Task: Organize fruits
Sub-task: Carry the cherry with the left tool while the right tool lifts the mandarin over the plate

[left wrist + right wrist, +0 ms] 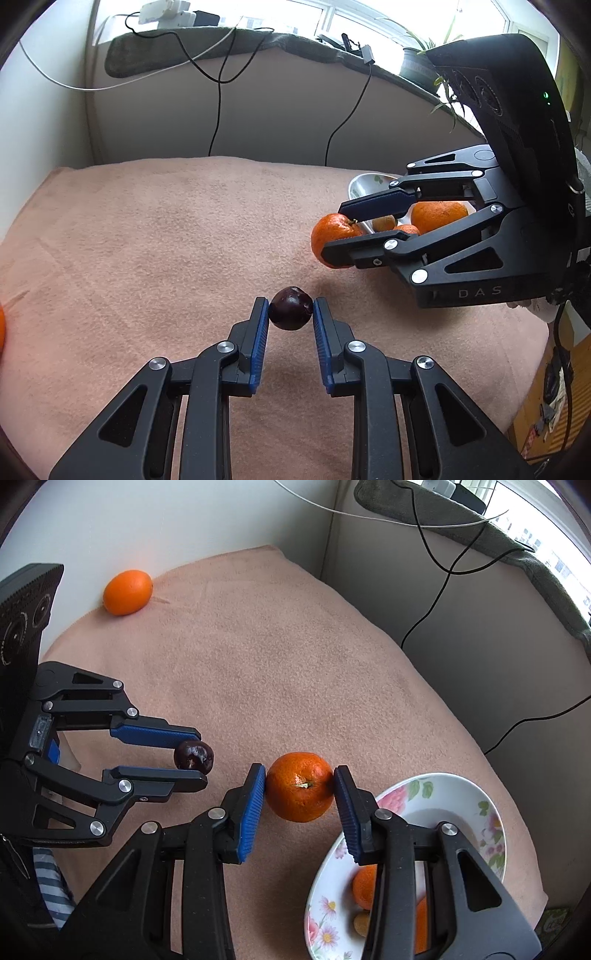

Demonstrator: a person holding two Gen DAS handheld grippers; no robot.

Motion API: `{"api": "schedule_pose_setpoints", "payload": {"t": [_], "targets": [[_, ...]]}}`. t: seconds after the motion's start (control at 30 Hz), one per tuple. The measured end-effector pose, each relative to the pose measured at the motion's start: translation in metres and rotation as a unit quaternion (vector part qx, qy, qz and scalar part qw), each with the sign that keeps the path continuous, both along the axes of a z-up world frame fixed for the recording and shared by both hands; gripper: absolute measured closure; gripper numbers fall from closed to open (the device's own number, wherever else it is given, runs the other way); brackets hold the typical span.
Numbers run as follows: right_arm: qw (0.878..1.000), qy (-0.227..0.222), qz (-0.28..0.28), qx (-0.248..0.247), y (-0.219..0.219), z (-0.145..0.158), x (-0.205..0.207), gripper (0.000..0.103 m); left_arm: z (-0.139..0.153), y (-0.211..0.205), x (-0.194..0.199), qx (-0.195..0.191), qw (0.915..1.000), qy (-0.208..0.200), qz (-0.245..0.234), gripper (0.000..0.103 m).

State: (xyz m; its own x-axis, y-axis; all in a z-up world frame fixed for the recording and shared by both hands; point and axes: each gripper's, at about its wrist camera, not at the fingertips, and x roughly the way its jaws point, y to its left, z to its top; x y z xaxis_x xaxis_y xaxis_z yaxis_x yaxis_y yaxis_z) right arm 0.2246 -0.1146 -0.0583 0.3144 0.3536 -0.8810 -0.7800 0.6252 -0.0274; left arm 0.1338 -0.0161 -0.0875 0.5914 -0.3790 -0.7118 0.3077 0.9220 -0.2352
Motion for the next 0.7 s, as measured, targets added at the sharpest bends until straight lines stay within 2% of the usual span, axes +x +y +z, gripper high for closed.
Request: {"api": "schedule_pose_setpoints", "payload": {"t": [0.33,0.7], "targets": [[0.992,-0.017,-0.081,0.097,-0.053,0.033,-0.002,0.063,0.015,-0.001,-0.010,-0.016,0.9998,-0.012,-0.004,0.080],[0.968,-0.029,-0.190,0.161,-0.140,0.046,0.012,0.063,0.028,-0.038,-0.002,-0.030,0.9989,-0.024,-0.026,0.080]]}}
